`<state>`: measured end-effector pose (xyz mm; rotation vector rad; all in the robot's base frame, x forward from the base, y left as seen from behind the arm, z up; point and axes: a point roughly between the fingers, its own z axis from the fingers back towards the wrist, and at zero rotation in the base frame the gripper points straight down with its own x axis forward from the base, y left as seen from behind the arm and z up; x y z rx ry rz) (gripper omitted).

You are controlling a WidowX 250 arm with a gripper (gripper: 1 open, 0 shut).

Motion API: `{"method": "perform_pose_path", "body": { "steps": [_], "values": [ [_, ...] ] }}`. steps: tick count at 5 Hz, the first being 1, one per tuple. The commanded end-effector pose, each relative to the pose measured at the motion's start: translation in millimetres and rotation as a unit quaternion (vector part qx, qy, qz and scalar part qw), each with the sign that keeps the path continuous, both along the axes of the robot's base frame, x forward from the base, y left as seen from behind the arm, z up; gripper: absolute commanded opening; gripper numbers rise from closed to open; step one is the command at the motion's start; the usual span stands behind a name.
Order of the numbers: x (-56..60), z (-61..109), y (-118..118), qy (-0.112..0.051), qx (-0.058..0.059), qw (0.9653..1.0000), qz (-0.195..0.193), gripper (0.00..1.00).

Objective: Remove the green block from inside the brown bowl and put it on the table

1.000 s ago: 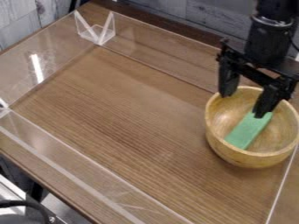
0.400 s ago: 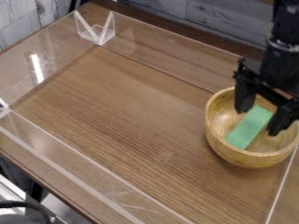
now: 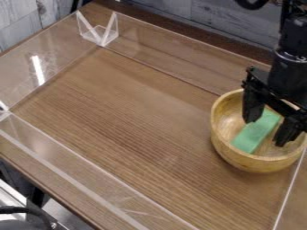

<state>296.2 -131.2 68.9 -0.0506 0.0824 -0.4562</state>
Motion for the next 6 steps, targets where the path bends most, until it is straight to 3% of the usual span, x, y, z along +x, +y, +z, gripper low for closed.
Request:
{"method": "perform_pose_path", "body": {
  "steps": [1, 6],
  "values": [
    [4.8, 9.3, 1.1, -0.017, -0.010, 0.9998, -0.003, 1.00],
    [5.5, 4.0, 13.4, 0.003, -0.021, 0.9997, -0.007, 1.00]
  ]
}}
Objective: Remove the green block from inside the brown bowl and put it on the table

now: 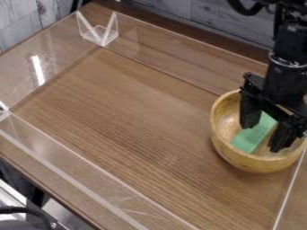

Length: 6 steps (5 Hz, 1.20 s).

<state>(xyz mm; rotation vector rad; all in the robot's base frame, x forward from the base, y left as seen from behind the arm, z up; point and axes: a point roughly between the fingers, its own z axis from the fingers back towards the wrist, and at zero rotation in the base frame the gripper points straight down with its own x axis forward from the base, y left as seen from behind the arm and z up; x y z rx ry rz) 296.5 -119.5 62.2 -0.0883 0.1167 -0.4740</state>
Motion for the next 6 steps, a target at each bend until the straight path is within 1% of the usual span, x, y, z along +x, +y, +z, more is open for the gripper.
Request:
{"method": "perform_pose_path", "body": {
  "steps": [1, 5, 6],
  "values": [
    [5.3, 10.5, 3.8, -0.014, -0.009, 0.9999, 0.002, 1.00],
    [7.9, 5.5, 9.3, -0.004, -0.020, 0.9998, 0.001, 1.00],
    [7.8, -0.2, 11.0, -0.007, -0.021, 0.9998, 0.003, 1.00]
  ]
}}
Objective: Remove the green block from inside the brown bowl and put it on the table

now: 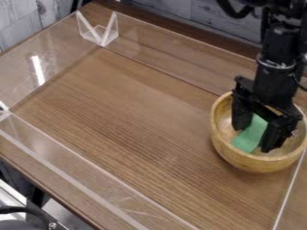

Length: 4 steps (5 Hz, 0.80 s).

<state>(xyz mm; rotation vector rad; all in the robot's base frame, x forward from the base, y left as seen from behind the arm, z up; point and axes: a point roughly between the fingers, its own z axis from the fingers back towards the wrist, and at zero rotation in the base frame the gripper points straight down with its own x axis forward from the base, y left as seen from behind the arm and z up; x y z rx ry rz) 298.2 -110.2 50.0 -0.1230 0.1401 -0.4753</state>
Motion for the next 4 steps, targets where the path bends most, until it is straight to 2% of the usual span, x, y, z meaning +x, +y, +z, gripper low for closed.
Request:
{"method": "perform_pose_path", "body": {
  "steps": [1, 2, 3, 4],
  "values": [
    [6.2, 6.0, 3.8, -0.024, -0.007, 0.9997, 0.006, 1.00],
    [6.2, 1.3, 5.1, -0.026, -0.007, 0.9996, 0.010, 1.00],
    [6.4, -3.0, 6.2, -0.030, -0.008, 0.9994, 0.012, 0.00],
    [4.9, 1.9, 8.2, -0.032, -0.010, 0.9993, 0.018, 0.00]
  ]
}}
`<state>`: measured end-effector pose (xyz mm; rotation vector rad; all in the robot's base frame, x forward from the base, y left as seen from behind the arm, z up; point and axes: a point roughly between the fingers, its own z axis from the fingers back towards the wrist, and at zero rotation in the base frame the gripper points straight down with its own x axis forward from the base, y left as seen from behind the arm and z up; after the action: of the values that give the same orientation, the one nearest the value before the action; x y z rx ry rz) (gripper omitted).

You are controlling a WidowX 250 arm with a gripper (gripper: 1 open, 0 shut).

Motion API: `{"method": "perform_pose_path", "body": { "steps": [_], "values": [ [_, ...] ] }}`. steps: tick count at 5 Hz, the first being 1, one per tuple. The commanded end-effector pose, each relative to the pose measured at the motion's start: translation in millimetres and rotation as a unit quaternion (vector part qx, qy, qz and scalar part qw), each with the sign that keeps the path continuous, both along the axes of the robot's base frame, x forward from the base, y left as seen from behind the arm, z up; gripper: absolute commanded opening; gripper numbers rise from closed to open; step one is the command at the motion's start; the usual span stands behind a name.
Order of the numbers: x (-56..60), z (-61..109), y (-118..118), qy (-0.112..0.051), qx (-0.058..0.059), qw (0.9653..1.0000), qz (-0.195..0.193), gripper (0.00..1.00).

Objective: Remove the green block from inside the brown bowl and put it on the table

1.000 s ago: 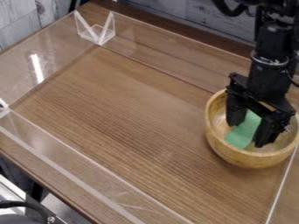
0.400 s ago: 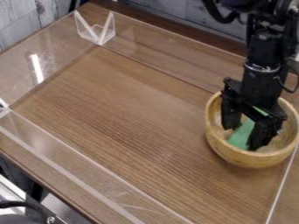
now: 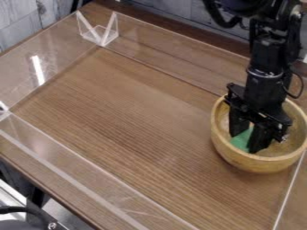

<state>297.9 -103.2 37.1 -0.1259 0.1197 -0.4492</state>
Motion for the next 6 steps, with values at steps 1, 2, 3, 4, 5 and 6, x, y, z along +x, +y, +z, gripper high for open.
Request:
{"method": "perform_pose_path", "body": {
  "steps": [1, 2, 3, 4, 5, 6],
  "values": [
    [2.4, 26.6, 4.6, -0.023, -0.009, 0.9996, 0.017, 0.00],
    [1.1, 28.7, 6.3, -0.024, -0.010, 0.9995, 0.020, 0.00],
    [-0.2, 29.7, 7.7, -0.026, -0.011, 0.9994, 0.022, 0.00],
    [-1.8, 32.3, 9.7, -0.027, -0.012, 0.9992, 0.025, 0.00],
    [-3.2, 35.1, 11.6, -0.030, -0.013, 0.9991, 0.028, 0.00],
    [-5.5, 41.0, 14.1, -0.033, -0.015, 0.9988, 0.033, 0.00]
  ]
}}
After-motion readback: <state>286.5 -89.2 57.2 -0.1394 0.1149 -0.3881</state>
